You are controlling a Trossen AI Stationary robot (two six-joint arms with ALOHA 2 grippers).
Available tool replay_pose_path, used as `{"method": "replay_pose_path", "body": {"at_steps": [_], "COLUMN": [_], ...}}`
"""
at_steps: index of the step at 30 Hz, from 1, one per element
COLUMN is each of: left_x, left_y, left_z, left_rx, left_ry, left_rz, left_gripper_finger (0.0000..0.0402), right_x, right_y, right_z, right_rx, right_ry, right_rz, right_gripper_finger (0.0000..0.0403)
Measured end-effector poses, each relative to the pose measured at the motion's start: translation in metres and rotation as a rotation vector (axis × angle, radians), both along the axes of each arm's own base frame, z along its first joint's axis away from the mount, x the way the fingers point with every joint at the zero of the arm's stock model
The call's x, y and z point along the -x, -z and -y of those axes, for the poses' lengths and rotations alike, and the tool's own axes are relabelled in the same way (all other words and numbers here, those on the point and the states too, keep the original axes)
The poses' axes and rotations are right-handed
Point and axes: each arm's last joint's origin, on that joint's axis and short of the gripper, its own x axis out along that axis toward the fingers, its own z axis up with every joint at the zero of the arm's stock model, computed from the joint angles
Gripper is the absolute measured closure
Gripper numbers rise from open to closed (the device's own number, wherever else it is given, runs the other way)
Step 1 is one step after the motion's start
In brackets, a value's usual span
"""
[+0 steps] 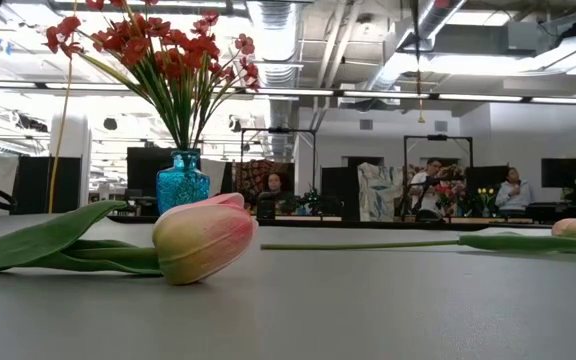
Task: Sort flowers into vase by color
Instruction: Put the pink flowers into the transparent vase
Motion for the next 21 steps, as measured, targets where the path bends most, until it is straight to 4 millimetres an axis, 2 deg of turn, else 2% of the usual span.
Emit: {"method": "replay_pose_path", "body": {"at_steps": [4,8,13,19,21], "left_x": [-0.01,-0.012,-0.013,-0.012,-0.011], "left_y": [0.002,0.004,0.005,0.005,0.004], "left_z": [0.0,0.0,0.0,0.0,0.0], "left_rx": [0.002,0.007,0.023,0.023,0.023], "left_ry": [0.004,0.003,0.006,0.004,0.005], "left_rz": [-0.022,-0.039,-0.054,-0.051,-0.051], "left_gripper_finger": [0.04,0.0398,0.0381,0.0341,0.0324], "right_x": [0.0,0.0,0.001,0.007,0.014], "right_y": [0.0,0.0,-0.001,-0.004,-0.008], "right_z": [0.0,0.0,0.0,0.001,0.002], "right_rx": [0.0,0.001,0.039,0.039,0.036], "right_ry": [0.0,0.0,-0.001,-0.002,0.0], "right_rz": [0.0,-0.001,-0.006,0.011,0.036], "right_gripper_finger": [0.0168,0.0196,0.0266,0.0368,0.0378]}}
